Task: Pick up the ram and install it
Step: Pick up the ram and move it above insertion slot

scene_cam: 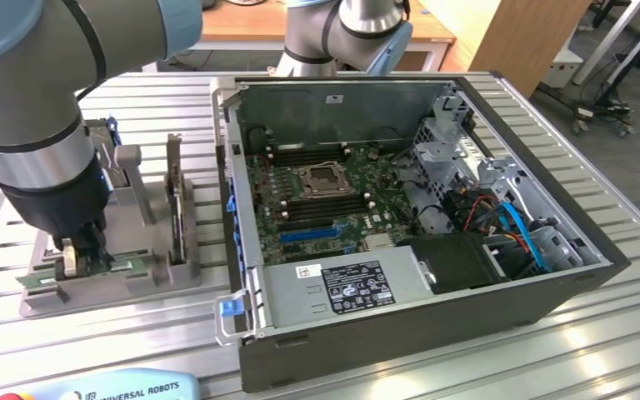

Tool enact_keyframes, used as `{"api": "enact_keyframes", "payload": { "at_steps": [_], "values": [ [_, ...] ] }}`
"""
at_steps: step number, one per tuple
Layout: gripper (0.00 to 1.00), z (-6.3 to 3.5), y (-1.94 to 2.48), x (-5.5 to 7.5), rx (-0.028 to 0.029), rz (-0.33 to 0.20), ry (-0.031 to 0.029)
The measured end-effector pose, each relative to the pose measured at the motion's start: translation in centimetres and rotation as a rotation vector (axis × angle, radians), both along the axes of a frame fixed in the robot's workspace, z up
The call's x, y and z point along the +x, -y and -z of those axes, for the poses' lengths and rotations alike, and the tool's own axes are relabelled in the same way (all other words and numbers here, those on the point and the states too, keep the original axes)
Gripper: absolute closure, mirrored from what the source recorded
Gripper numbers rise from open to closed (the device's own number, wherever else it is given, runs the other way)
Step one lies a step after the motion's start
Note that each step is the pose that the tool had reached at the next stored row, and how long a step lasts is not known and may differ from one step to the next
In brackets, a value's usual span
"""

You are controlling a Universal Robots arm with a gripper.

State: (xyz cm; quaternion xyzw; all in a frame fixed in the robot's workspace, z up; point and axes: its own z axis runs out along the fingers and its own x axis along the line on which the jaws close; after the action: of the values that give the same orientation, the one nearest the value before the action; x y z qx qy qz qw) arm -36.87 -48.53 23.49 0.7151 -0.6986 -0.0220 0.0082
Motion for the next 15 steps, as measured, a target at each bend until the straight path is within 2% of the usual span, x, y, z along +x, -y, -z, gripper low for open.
{"api": "enact_keyframes", "payload": {
  "at_steps": [9, 15],
  "values": [
    [0.88, -1.52, 0.00, 0.0, 0.0000, 0.000, 0.0000],
    [0.88, -2.87, 0.00, 0.0, 0.0000, 0.000, -0.0001]
  ]
}}
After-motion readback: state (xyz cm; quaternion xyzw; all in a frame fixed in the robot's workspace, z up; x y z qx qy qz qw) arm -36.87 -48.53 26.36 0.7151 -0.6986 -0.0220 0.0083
